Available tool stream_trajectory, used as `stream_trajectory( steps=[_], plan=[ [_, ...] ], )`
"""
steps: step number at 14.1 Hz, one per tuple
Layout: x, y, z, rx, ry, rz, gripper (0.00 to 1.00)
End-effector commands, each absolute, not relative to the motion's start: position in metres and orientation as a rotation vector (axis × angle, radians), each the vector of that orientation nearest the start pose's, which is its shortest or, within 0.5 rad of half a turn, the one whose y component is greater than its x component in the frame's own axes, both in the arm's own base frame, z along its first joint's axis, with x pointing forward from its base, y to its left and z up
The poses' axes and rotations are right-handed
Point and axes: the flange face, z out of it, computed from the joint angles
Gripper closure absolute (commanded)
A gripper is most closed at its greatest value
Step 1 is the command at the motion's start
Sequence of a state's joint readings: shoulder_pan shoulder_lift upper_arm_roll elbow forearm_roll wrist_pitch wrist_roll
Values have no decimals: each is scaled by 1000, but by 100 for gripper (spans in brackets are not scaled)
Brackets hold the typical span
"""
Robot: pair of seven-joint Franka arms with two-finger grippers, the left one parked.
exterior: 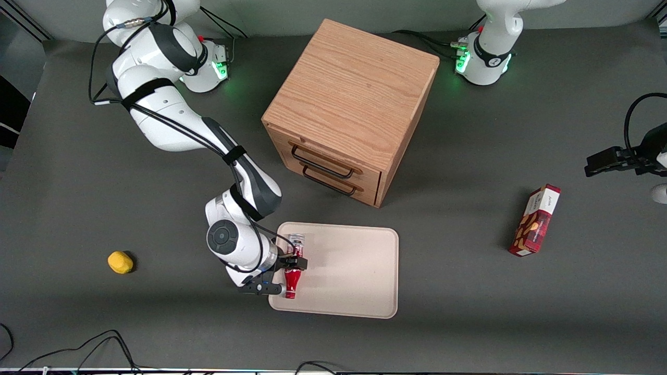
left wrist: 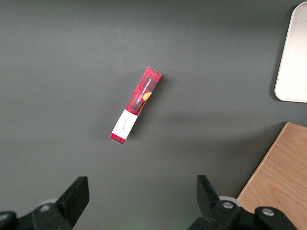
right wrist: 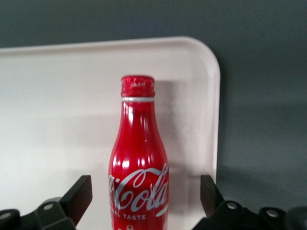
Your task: Place coke bottle on tray
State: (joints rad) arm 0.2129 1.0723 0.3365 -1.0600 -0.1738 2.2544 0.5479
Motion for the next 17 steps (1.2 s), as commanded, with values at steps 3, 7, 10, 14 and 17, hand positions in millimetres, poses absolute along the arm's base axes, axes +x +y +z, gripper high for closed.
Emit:
stream_trajectory(
  steps=[3,7,10,14,17],
  plan=[
    [729,268,320,-2993,168,-140,0],
    [713,179,424,-3029,223,-129,0],
    [645,109,504,-3055,270,-188,0],
    [566,53,560,-3087,300,-174,0],
    [542,29,594,-3099,278,-100,0]
  ],
)
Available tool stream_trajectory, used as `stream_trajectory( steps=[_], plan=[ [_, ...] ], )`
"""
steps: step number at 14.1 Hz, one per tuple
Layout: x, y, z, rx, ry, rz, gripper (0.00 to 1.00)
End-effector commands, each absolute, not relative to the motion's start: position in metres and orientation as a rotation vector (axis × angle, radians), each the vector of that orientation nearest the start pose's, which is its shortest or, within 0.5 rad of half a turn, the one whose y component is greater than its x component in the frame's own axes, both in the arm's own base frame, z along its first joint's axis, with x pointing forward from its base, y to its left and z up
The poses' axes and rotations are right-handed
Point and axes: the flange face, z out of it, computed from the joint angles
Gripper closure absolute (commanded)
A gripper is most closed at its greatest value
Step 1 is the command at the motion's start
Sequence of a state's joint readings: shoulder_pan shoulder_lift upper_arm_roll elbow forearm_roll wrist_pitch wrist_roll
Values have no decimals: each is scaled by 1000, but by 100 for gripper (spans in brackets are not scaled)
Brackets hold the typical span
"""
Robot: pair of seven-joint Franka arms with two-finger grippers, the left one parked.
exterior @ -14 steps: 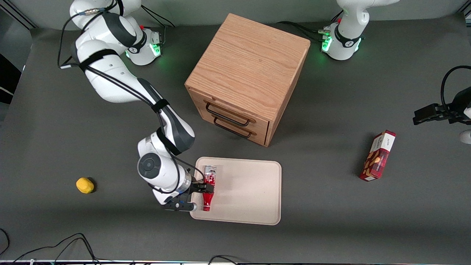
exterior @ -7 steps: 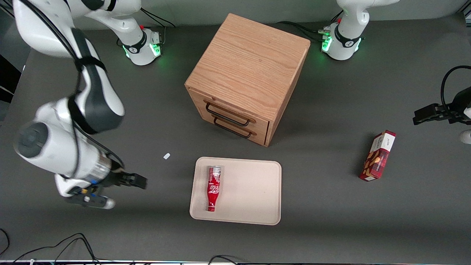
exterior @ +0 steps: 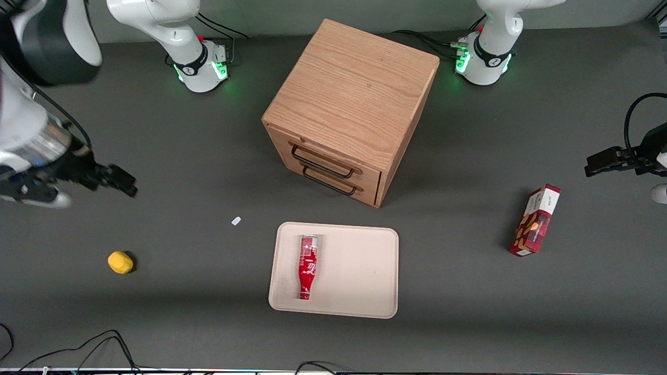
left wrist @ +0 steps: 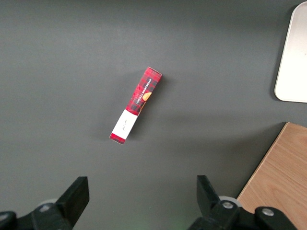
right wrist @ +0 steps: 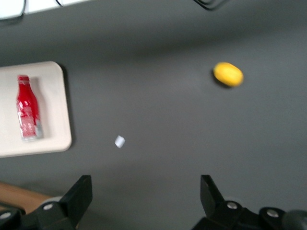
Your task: Place coke bottle on tray
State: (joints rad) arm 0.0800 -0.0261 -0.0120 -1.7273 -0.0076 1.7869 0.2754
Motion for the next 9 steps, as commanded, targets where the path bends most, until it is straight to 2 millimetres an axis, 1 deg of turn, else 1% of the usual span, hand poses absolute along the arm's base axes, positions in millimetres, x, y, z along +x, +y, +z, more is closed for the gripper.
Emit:
stream_trajectory(
  steps=[1,2,5,8,9],
  plan=[
    [540,27,602,-3105,247,-79,0],
    [539,23,610,-3107,236,-65,0],
    [535,19,624,-3108,244,-37,0],
    [533,19,633,-3114,220,11,0],
    [532,19,633,-3114,220,13,0]
  ],
)
